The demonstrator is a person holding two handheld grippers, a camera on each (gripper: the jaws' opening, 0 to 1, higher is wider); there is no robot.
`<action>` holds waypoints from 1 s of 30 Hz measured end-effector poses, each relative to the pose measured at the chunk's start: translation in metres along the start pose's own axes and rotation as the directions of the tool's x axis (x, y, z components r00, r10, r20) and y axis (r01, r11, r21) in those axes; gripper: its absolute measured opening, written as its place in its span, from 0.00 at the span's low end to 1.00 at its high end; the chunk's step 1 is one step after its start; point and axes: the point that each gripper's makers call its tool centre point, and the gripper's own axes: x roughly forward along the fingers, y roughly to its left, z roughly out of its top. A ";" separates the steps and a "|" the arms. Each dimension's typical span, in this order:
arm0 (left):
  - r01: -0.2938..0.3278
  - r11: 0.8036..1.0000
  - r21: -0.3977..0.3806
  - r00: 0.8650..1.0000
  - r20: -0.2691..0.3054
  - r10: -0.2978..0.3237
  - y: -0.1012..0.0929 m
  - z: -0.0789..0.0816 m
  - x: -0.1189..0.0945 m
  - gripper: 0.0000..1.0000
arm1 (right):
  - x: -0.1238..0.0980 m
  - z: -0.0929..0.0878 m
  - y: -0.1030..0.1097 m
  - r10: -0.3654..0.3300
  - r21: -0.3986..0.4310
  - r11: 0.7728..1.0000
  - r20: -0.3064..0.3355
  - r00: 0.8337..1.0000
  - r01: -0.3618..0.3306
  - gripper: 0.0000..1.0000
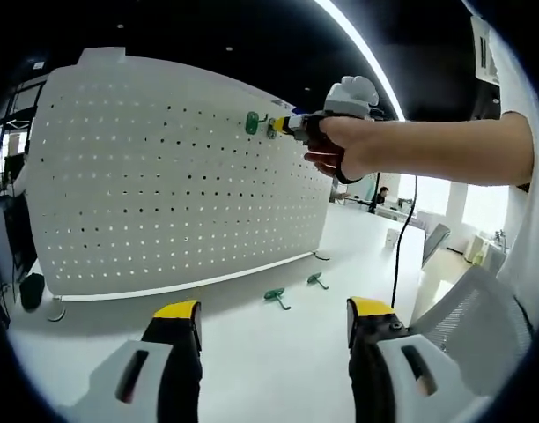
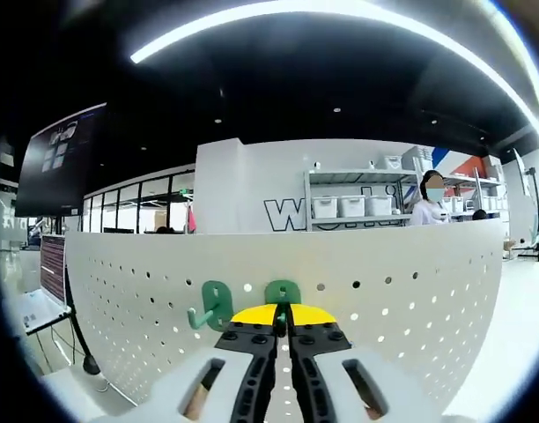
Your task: Insert the hook assembly into the mounting plate slot until the hook locks in place.
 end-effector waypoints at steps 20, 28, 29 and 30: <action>0.009 1.000 0.006 1.000 -0.004 -0.009 -0.003 -0.002 0.002 0.69 | -0.004 -0.001 0.000 0.098 0.001 0.995 -0.038 0.994 -0.098 0.13; 0.007 1.000 0.010 1.000 -0.009 -0.007 -0.002 -0.003 0.001 0.69 | -0.008 -0.008 -0.002 0.132 0.022 0.991 -0.057 0.990 -0.131 0.29; 0.007 1.000 0.012 1.000 -0.011 -0.007 -0.003 -0.003 0.001 0.69 | -0.009 -0.008 -0.001 0.133 0.022 0.991 -0.060 0.989 -0.131 0.32; 0.009 1.000 0.013 1.000 -0.011 -0.008 -0.003 -0.003 0.002 0.69 | -0.010 -0.009 0.000 0.136 0.019 0.991 -0.058 0.989 -0.135 0.34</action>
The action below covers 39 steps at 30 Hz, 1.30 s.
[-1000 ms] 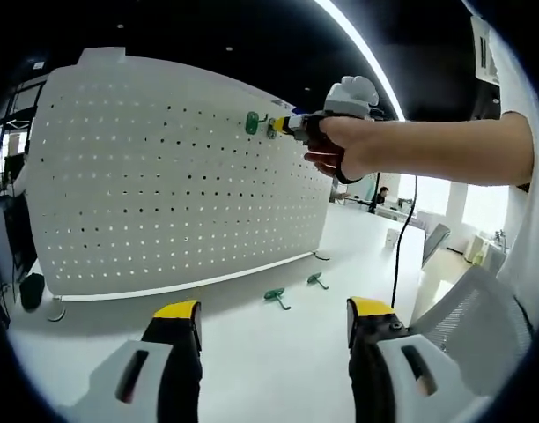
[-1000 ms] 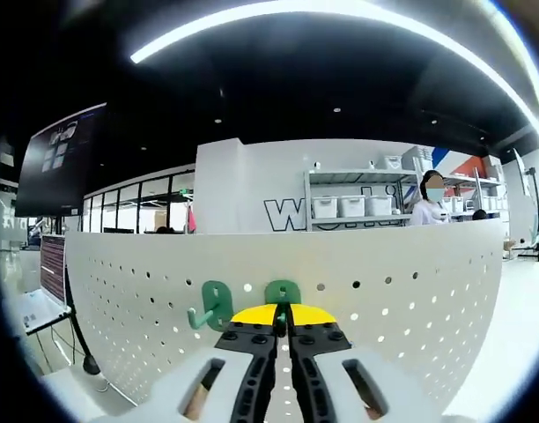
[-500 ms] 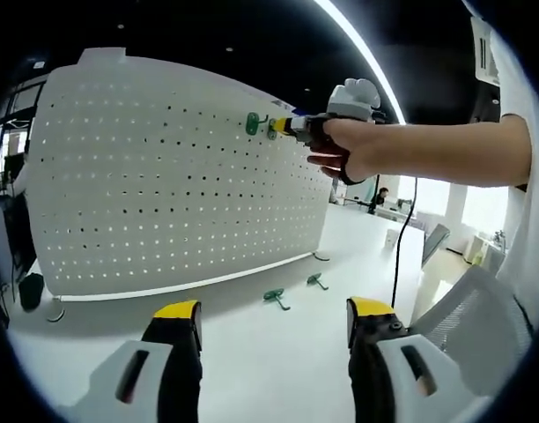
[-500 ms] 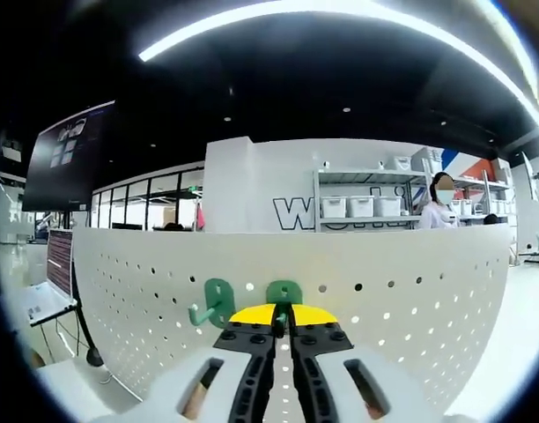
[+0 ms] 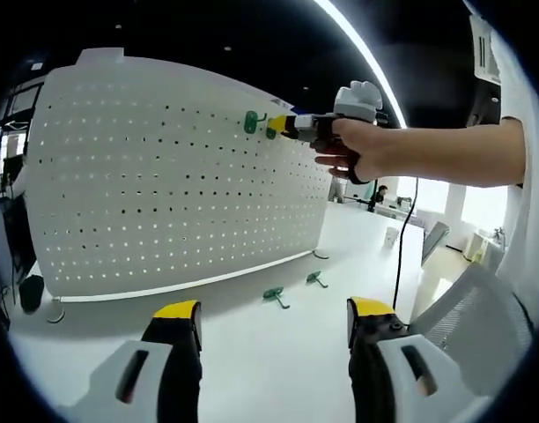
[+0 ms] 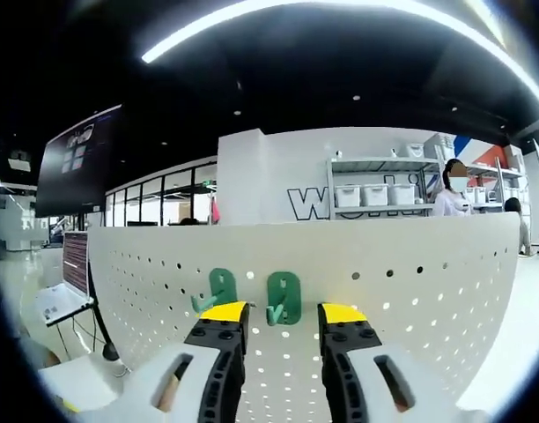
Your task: Insert the hook assembly into the mounting plate slot until the hook locks in place.
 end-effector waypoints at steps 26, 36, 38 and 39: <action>-0.003 1.000 0.008 1.000 0.003 0.003 0.000 0.001 0.000 0.69 | -0.039 -0.019 0.014 0.236 -0.053 0.970 0.011 0.972 -0.235 0.37; -0.003 1.000 0.009 1.000 0.002 0.003 0.001 0.001 0.000 0.69 | -0.056 -0.022 0.014 0.271 -0.062 0.961 0.015 0.962 -0.270 0.38; -0.003 1.000 0.007 1.000 0.003 0.003 0.001 0.001 0.000 0.69 | -0.059 -0.024 0.014 0.271 -0.065 0.961 0.010 0.962 -0.270 0.38; -0.003 1.000 0.006 1.000 0.004 0.003 0.001 0.002 0.000 0.69 | -0.061 -0.026 0.014 0.275 -0.063 0.960 0.010 0.962 -0.273 0.39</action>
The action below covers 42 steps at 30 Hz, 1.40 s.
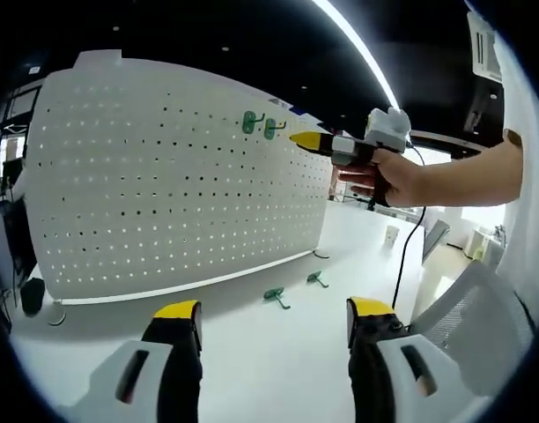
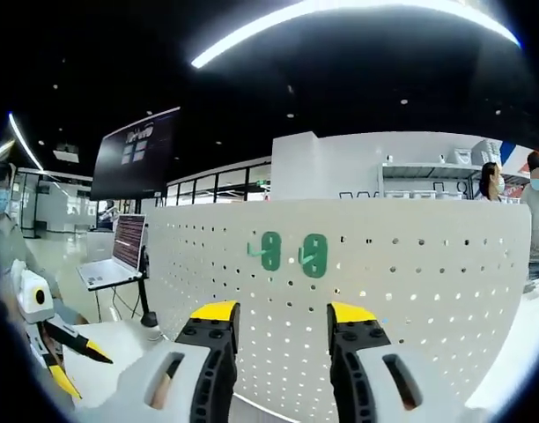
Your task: Insert the hook assembly into the mounting plate slot until the hook locks in place.
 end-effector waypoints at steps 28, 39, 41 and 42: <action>-0.001 1.000 -0.003 1.000 0.003 0.001 0.000 0.001 -0.001 0.69 | -0.069 -0.048 0.024 0.069 0.043 0.997 -0.055 0.996 -0.067 0.46; -0.001 1.000 -0.004 1.000 0.003 0.001 -0.001 0.001 -0.001 0.69 | -0.092 -0.066 0.030 0.077 0.076 0.995 -0.086 0.993 -0.071 0.47; 0.000 1.000 -0.005 1.000 0.005 0.001 -0.001 0.001 -0.001 0.69 | -0.095 -0.068 0.031 0.081 0.075 0.994 -0.092 0.992 -0.074 0.47; -0.001 1.000 -0.005 1.000 0.004 0.001 0.000 0.001 -0.001 0.69 | -0.096 -0.069 0.031 0.082 0.075 0.994 -0.095 0.992 -0.075 0.47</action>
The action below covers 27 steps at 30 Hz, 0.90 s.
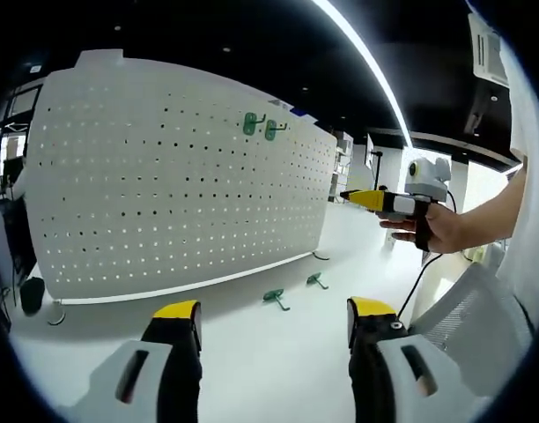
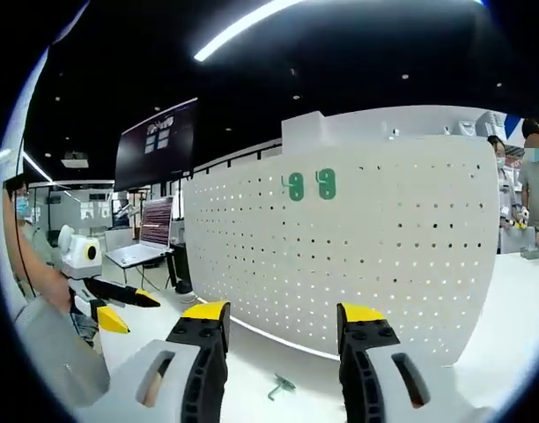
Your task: Insert the hook assembly into the mounting plate slot until the hook locks in place.
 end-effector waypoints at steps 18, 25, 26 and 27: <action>-0.003 1.000 -0.006 1.000 0.005 0.003 0.001 0.000 0.000 0.69 | -0.029 -0.029 0.008 0.001 0.001 1.000 -0.065 0.998 -0.001 0.48; -0.004 1.000 -0.008 1.000 0.007 0.004 0.001 0.001 -0.001 0.69 | -0.038 -0.038 0.008 -0.007 0.009 1.000 -0.082 0.997 0.008 0.48; -0.004 1.000 -0.007 1.000 0.007 0.004 0.001 0.001 -0.001 0.69 | -0.039 -0.038 0.008 -0.007 0.009 1.000 -0.083 0.996 0.008 0.48; -0.004 1.000 -0.008 1.000 0.006 0.004 0.001 0.001 -0.001 0.69 | -0.039 -0.038 0.008 -0.008 0.010 1.000 -0.085 0.996 0.009 0.48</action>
